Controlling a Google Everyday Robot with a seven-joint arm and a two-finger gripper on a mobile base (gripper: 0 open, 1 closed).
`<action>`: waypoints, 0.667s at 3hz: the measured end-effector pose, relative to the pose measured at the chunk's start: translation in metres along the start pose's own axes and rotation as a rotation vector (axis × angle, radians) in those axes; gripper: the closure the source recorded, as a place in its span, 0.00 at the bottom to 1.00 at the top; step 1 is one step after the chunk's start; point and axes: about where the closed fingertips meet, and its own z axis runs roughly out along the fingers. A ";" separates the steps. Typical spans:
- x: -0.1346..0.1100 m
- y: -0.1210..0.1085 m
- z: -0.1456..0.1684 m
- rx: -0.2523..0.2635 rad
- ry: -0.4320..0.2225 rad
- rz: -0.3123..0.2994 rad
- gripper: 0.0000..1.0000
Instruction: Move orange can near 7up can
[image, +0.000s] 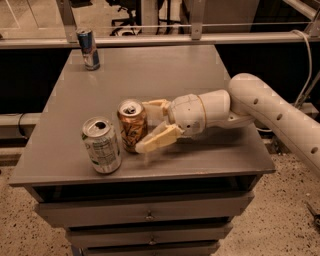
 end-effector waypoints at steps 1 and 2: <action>-0.002 0.000 -0.001 -0.003 0.006 -0.003 0.00; -0.040 -0.009 -0.050 0.084 0.090 -0.081 0.00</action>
Offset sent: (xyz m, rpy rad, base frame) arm 0.0367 -0.0881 0.0919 -0.1368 -0.2110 -0.1605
